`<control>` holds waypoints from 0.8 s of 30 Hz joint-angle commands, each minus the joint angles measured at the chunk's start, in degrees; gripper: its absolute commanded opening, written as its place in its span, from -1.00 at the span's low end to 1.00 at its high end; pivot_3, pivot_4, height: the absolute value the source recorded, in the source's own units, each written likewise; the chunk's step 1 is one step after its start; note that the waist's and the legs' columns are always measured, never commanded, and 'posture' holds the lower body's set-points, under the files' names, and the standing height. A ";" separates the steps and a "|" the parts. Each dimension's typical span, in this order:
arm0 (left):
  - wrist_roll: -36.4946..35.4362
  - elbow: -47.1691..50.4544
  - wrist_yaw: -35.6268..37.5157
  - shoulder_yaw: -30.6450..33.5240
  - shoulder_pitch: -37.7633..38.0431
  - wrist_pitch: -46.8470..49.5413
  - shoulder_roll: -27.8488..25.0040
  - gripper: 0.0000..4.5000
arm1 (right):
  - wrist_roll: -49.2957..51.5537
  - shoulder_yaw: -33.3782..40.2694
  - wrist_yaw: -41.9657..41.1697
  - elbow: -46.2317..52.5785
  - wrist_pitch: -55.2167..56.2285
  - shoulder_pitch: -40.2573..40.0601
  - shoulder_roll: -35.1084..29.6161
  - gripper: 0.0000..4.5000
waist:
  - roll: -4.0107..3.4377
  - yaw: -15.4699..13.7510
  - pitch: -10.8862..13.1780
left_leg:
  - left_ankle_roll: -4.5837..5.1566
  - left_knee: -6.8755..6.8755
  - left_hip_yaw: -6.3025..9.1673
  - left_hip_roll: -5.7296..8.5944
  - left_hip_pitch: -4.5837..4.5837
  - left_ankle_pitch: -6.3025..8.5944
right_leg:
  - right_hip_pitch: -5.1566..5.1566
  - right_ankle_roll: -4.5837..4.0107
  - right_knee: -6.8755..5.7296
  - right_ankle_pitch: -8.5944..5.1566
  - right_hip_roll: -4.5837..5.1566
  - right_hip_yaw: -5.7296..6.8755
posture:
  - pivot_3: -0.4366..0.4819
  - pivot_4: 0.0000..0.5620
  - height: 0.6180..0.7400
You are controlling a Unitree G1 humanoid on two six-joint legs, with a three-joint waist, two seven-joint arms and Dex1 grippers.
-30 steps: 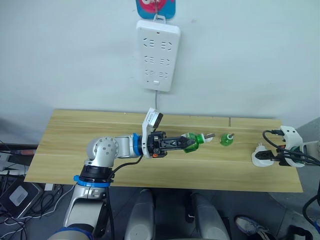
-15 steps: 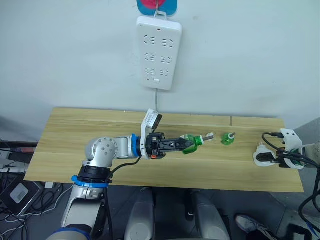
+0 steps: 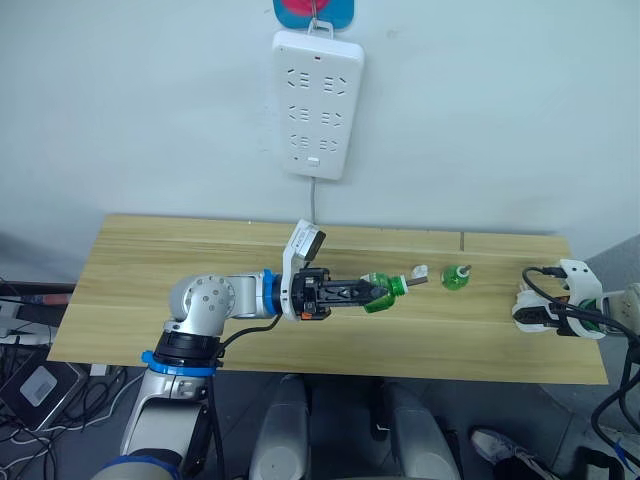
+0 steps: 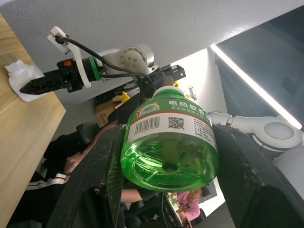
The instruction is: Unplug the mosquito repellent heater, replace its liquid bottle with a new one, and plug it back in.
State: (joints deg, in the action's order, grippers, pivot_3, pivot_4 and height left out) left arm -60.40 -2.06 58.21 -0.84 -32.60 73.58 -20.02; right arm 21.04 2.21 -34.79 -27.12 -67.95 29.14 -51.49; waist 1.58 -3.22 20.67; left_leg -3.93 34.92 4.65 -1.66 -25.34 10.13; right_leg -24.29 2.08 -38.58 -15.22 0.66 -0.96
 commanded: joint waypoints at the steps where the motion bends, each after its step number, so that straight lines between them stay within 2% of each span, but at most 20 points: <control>1: -1.36 2.58 0.85 -0.43 0.33 0.56 0.25 0.04 | -0.05 1.19 -2.03 2.21 -0.73 -1.19 -1.86 0.34 | -0.01 -0.02 0.01 | 0.00 0.00 0.00 0.00 0.00 0.00 | 0.00 0.00 0.00 0.00 0.00 0.00 | 0.47 0.36 1.00; 4: -1.66 2.95 1.01 -0.52 0.67 0.68 0.49 0.04 | 0.31 0.21 -6.70 8.38 1.07 -5.00 -5.92 0.34 | -0.27 -0.02 0.17 | 0.00 -0.01 0.00 0.01 -0.01 0.00 | -0.01 0.01 0.01 -0.01 0.02 0.00 | 0.44 0.34 1.00; 7: -2.18 4.72 2.32 -1.20 2.06 0.70 0.06 0.04 | 4.79 3.34 -13.49 17.77 -2.04 -11.13 -12.49 0.34 | -0.55 -0.08 0.32 | -0.03 -0.02 -0.02 0.15 -0.11 0.02 | -0.08 0.12 0.01 -0.07 0.16 0.00 | 0.41 0.32 1.00; 10: -2.16 4.91 2.94 -1.12 2.55 -0.30 0.58 0.04 | 15.63 12.59 -21.19 23.98 -11.61 -12.29 -15.88 0.34 | -0.53 0.14 0.33 | -0.06 0.00 -0.03 0.17 -0.15 0.04 | -0.08 0.17 0.02 -0.09 0.21 0.02 | 0.36 0.30 1.00; 13: -2.37 4.31 3.47 -1.21 2.15 -0.96 1.97 0.04 | 34.44 22.82 -25.22 23.89 -23.75 -7.53 -19.14 0.34 | -0.54 0.53 0.34 | -0.06 0.04 -0.09 0.11 -0.09 0.03 | -0.08 0.17 -0.07 -0.09 0.18 -0.02 | 0.31 0.28 1.00; 16: -2.38 3.98 4.78 -1.98 1.54 -0.81 3.04 0.04 | 55.11 22.73 -21.34 20.75 -24.55 -6.43 -25.33 0.34 | -0.54 0.45 0.34 | -0.06 0.06 -0.06 0.11 -0.06 0.03 | -0.08 0.16 -0.15 -0.09 0.17 0.01 | 0.22 0.23 1.00; 19: -1.45 2.22 5.89 -2.82 -0.03 -1.54 4.24 0.04 | 73.36 20.79 -12.90 19.61 -24.42 -6.15 -29.08 0.34 | -0.51 0.41 0.33 | -0.05 0.05 -0.05 0.13 -0.14 0.04 | -0.03 0.16 0.05 -0.09 0.18 0.04 | 0.16 0.21 1.00; 21: -0.74 0.56 6.78 -3.17 -1.49 -2.11 4.71 0.04 | 87.06 18.78 -6.05 20.29 -19.60 -9.86 -32.15 0.34 | -0.51 0.34 0.33 | -0.04 0.11 -0.05 0.22 -0.31 0.05 | -0.06 0.22 0.14 -0.05 0.26 0.05 | 0.14 0.20 1.00; 24: 0.18 -1.49 8.54 -4.19 -3.85 -2.97 5.22 0.04 | 91.95 17.31 -2.77 24.56 -14.72 -11.77 -31.11 0.34 | -0.52 0.69 0.33 | 0.04 0.18 -0.06 0.30 -0.48 0.09 | -0.10 0.36 0.33 0.03 0.34 0.06 | 0.11 0.20 1.00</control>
State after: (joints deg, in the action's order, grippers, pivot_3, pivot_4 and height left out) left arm -60.13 -3.62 64.96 -4.39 -35.60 71.29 -15.44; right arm 108.84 18.95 -38.90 -5.04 -85.10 17.30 -82.55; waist 1.06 -2.53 21.00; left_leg -3.88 35.10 4.58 -1.36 -25.86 10.22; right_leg -24.38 2.52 -38.13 -15.13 1.00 -0.90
